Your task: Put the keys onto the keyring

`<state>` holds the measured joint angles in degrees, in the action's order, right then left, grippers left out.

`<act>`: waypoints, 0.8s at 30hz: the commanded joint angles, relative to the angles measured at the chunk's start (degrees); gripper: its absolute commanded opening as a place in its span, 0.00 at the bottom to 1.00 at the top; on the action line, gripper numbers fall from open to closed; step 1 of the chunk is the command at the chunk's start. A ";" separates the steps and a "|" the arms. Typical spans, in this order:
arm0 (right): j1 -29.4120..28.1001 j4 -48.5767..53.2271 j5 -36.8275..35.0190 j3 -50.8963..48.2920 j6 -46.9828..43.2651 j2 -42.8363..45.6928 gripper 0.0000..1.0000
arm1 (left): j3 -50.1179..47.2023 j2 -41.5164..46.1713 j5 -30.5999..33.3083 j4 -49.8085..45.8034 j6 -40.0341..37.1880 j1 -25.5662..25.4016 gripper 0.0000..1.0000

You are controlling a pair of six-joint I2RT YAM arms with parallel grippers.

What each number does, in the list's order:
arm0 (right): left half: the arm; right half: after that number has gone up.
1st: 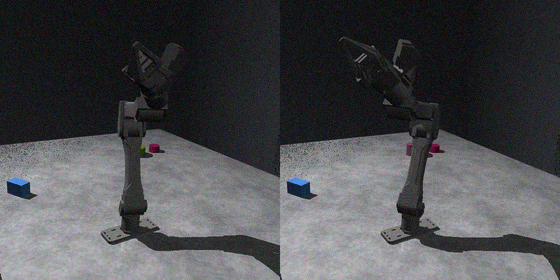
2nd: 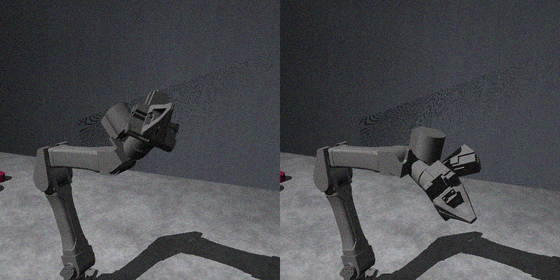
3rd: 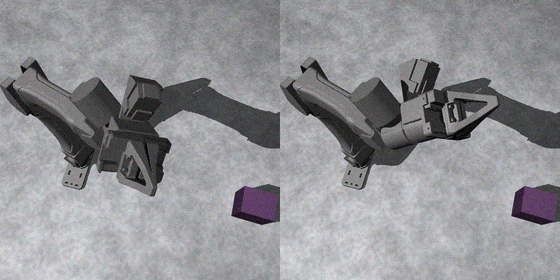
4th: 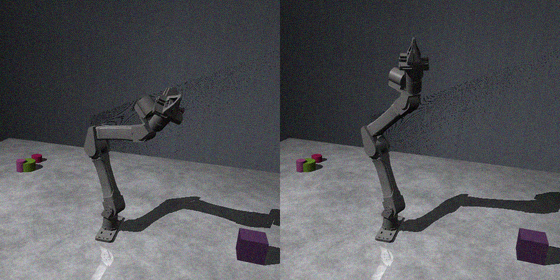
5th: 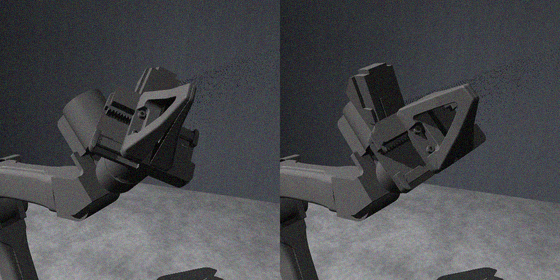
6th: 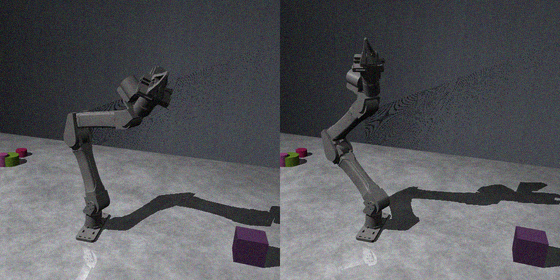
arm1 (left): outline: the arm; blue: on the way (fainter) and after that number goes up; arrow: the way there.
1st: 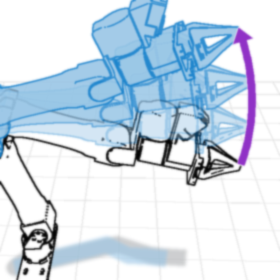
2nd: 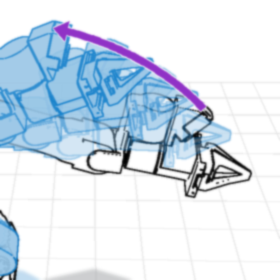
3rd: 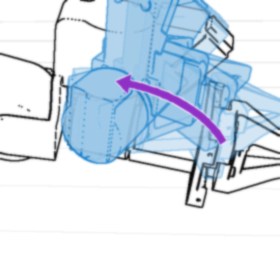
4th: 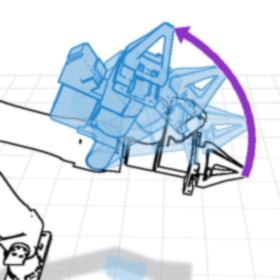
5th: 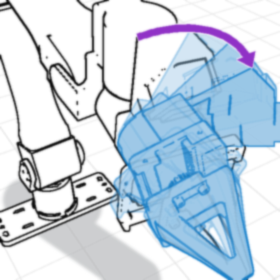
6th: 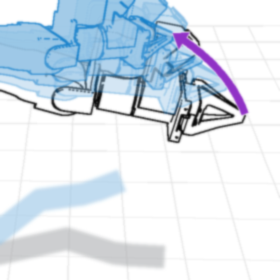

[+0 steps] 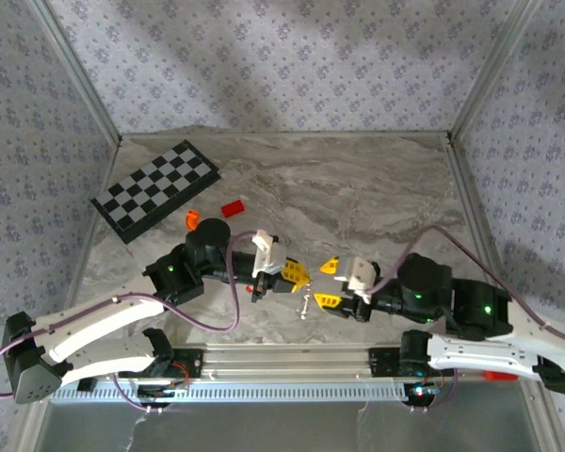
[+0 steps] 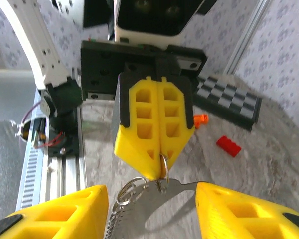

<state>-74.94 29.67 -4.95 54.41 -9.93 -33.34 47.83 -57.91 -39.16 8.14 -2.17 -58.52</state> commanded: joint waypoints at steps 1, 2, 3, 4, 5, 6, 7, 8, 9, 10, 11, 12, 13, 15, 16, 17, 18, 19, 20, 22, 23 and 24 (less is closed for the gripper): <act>-0.30 -8.67 0.68 -2.65 0.11 3.66 0.48 | -0.07 0.99 -3.74 11.23 3.15 -0.19 0.00; -0.25 -9.41 0.97 -3.45 -0.12 4.54 0.47 | -0.10 0.71 -4.26 12.27 3.54 -0.19 0.00; -0.30 -10.30 1.29 -4.33 -0.34 5.48 0.45 | -0.11 0.40 -4.66 13.33 4.02 -0.19 0.00; -0.30 -11.30 1.47 -5.29 -0.43 6.35 0.45 | -0.09 0.12 -4.99 14.45 4.48 -0.19 0.00; -0.29 -12.12 1.56 -6.19 -0.44 6.97 0.45 | -0.19 -0.07 -5.29 15.42 4.91 -0.19 0.00; -0.30 -12.94 1.50 -6.96 -0.44 7.64 0.44 | -0.41 -0.24 -5.40 16.57 5.32 -0.19 0.00; -0.30 -13.76 1.39 -7.67 -0.35 8.16 0.44 | -0.54 -0.33 -5.44 17.62 5.89 -0.18 0.00; -0.26 -14.45 1.44 -8.15 -0.28 8.49 0.44 | -0.76 -0.36 -5.25 18.32 6.19 -0.19 0.00; -0.30 -15.21 1.52 -8.78 -0.19 8.63 0.44 | -0.88 -0.41 -4.98 18.83 6.33 -0.19 0.00; -0.29 -15.75 1.60 -9.17 -0.09 8.67 0.43 | -0.94 -0.45 -4.83 19.01 6.31 -0.19 0.00; -0.30 -16.02 1.68 -9.33 -0.09 8.57 0.43 | -1.05 -0.54 -4.62 19.10 6.32 -0.21 0.00; -0.30 -16.49 1.84 -9.46 -0.09 8.58 0.43 | -1.01 -0.62 -4.60 19.20 6.31 -0.28 0.00; -0.29 -17.13 2.11 -9.82 -0.09 8.56 0.43 | -1.07 -0.70 -4.47 19.19 6.34 -0.28 0.00; -0.30 -18.67 2.23 -10.39 -0.09 8.49 0.42 | -0.99 -0.71 -4.32 19.20 6.15 -0.28 0.00; -0.25 -19.23 1.89 -10.60 -0.09 8.42 0.41 | -1.15 -0.76 -4.15 19.13 5.98 -0.28 0.00; -0.29 -19.66 1.43 -10.74 -0.09 8.25 0.40 | -1.10 -0.68 -4.00 18.83 5.77 -0.30 0.00; -0.28 -20.40 0.67 -10.94 -0.08 8.18 0.39 | -1.08 -0.63 -3.93 18.48 5.62 -0.36 0.00; -0.30 -21.29 -0.18 -11.23 0.00 8.09 0.37 | -1.03 -0.63 -3.79 18.24 5.35 -0.37 0.00; -0.25 -21.73 -0.87 -11.45 0.09 7.87 0.36 | -1.07 -0.67 -3.81 18.10 5.32 -0.45 0.00; -0.30 -21.71 -1.49 -11.21 0.09 6.85 0.33 | -1.07 -0.49 -3.77 18.12 5.23 -0.63 0.00; -0.28 -21.70 -1.40 -11.00 0.09 6.38 0.33 | -0.99 -0.45 -3.75 17.92 5.14 -0.63 0.00; -0.30 -21.77 -0.86 -10.89 0.09 5.91 0.32 | -1.00 -0.36 -3.54 17.59 4.94 -0.70 0.00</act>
<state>-74.94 10.46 -4.91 43.29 -9.93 -26.57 46.26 -58.72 -42.44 23.38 3.09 -58.65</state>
